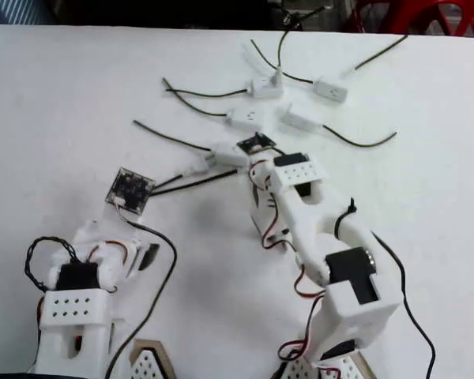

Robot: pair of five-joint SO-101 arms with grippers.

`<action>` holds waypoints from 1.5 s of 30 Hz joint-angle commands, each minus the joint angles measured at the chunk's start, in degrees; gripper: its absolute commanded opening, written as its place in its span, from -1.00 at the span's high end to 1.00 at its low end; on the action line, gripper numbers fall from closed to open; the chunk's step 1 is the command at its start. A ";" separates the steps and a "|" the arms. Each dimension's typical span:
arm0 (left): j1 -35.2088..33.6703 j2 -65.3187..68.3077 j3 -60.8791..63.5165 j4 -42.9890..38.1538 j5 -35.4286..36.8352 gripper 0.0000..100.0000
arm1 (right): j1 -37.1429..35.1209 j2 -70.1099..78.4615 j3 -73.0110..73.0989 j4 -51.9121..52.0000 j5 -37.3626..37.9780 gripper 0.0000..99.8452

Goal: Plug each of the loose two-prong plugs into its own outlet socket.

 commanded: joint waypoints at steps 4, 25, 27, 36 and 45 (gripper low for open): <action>-0.22 -1.01 -0.26 -1.14 0.09 0.42 | 0.40 0.57 -7.38 8.66 -0.09 0.80; -0.22 -1.01 -0.26 -1.14 0.09 0.42 | 0.48 5.05 -9.41 14.02 3.43 0.86; -0.22 -1.01 -0.26 -1.14 0.09 0.42 | 0.66 6.20 -10.29 14.29 3.43 0.86; -0.22 -1.01 -0.26 -1.14 0.09 0.42 | 1.01 1.54 -10.90 15.16 3.43 0.97; -0.31 -1.10 -1.41 -1.14 0.70 0.42 | 0.66 -18.42 -10.46 21.67 3.08 0.97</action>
